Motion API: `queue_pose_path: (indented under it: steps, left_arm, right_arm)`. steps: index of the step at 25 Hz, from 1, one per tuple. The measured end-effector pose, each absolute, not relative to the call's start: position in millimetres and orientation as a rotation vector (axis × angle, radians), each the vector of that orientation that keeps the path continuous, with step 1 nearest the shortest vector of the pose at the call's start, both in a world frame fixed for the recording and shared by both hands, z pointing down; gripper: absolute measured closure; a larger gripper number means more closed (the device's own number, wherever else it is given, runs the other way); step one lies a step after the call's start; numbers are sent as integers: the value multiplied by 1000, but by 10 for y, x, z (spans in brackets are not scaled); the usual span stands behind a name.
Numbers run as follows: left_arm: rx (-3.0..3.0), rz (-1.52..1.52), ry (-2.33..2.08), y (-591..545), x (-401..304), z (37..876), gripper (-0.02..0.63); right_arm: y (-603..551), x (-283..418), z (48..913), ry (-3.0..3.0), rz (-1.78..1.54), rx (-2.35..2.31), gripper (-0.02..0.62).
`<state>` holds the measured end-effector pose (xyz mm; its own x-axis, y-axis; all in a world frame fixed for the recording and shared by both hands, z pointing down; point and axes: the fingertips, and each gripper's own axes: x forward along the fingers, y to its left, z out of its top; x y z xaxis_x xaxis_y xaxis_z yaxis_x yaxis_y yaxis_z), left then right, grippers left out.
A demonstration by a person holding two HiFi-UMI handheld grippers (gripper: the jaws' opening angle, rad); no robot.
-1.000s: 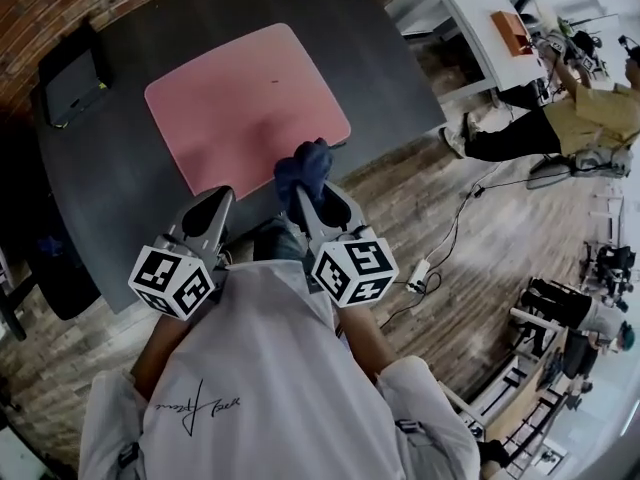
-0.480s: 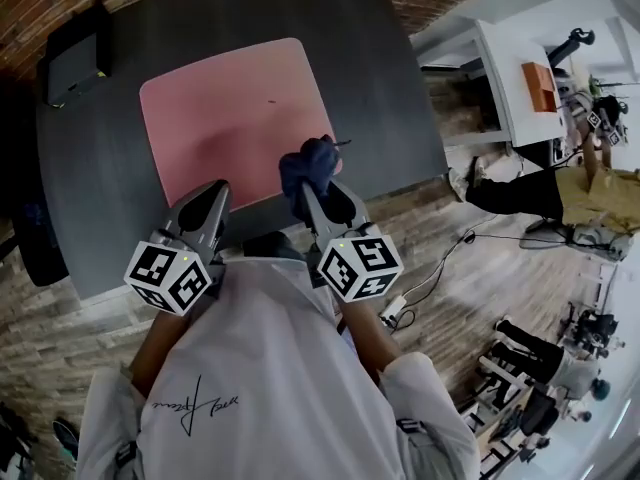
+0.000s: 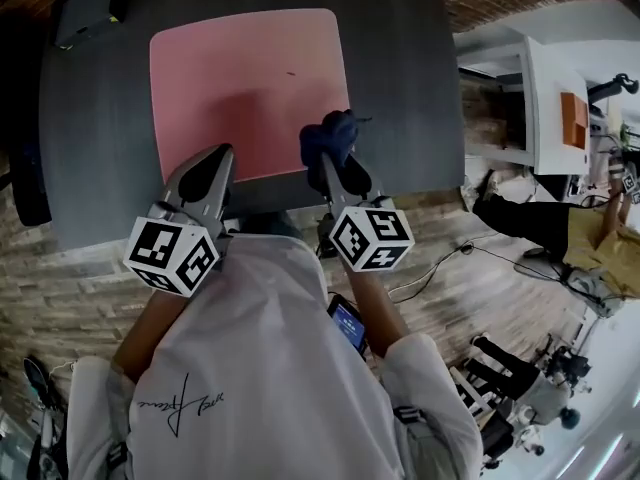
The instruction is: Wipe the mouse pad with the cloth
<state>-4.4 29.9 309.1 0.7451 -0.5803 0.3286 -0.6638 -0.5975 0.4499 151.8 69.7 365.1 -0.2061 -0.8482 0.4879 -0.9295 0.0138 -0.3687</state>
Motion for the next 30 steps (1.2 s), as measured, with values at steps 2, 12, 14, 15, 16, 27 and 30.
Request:
queue_pose_path:
  steps: [2, 12, 14, 15, 16, 27, 30]
  left_arm:
    - [2364, 202, -960, 280, -112, 3147, 601]
    - [2307, 227, -993, 132, -230, 3257, 601]
    - [2299, 255, -997, 140, -243, 3320, 601]
    - [2298, 271, -998, 147, -239, 3347, 600]
    - [2298, 282, -996, 154, -232, 3363, 600]
    - [2268, 302, -953, 185, -179, 3397, 595]
    - [2266, 305, -952, 188, -178, 3397, 595]
  right_arm:
    - [654, 1537, 3765, -2127, 943, 1886, 491]
    - [416, 1821, 4334, -1967, 853, 1879, 491]
    - [443, 1901, 4516, -1909, 849, 1883, 491]
    - [460, 1939, 4598, -1884, 852, 1881, 491]
    - [474, 1973, 4665, -1864, 849, 1879, 491]
    - [507, 2091, 4933, -1793, 851, 1837, 491]
    - [521, 2087, 5004, -1776, 860, 1813, 491]
